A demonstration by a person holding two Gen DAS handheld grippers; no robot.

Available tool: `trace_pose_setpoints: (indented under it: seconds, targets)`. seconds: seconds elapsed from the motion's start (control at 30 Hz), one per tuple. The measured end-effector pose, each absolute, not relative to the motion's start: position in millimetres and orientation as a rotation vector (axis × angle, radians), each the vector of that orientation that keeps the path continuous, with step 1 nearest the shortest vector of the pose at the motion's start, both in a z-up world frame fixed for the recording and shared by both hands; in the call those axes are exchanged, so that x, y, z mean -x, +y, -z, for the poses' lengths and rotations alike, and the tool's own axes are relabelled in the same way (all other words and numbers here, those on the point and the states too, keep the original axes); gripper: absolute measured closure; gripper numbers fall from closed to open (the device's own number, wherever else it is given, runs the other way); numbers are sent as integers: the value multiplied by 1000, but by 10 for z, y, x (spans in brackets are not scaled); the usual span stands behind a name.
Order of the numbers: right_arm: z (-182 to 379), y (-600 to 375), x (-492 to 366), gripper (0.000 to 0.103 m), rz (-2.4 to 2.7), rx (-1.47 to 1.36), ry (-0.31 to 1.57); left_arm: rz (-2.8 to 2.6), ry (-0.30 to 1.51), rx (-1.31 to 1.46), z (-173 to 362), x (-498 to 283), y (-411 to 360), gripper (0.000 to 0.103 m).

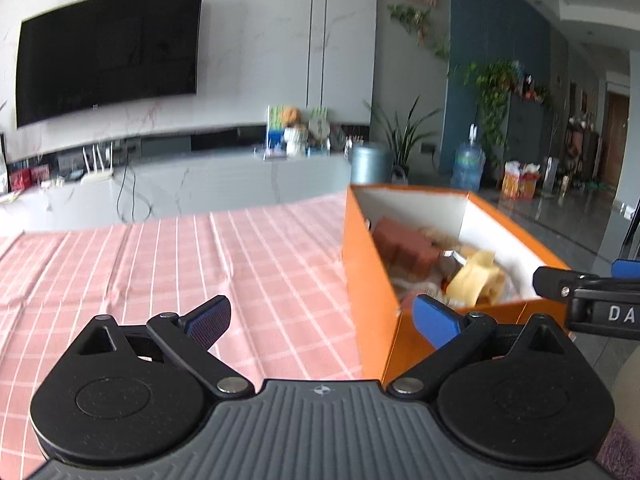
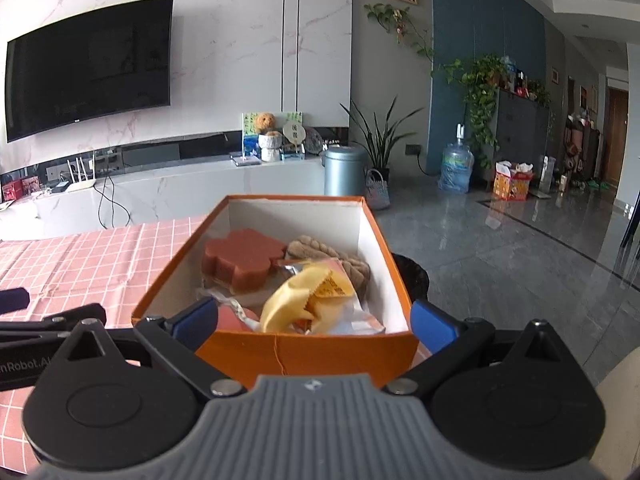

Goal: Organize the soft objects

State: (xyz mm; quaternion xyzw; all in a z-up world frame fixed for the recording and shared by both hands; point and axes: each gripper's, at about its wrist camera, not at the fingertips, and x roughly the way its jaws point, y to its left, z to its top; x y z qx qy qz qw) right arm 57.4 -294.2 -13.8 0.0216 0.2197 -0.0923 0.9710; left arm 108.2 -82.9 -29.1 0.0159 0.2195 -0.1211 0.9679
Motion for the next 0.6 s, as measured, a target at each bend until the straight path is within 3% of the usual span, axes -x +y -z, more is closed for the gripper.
trace_pose_setpoints:
  seconds: [0.6]
  targets:
    - [213, -2976, -590, 3, 195, -66, 496, 224, 472, -69, 271, -1034, -873, 0]
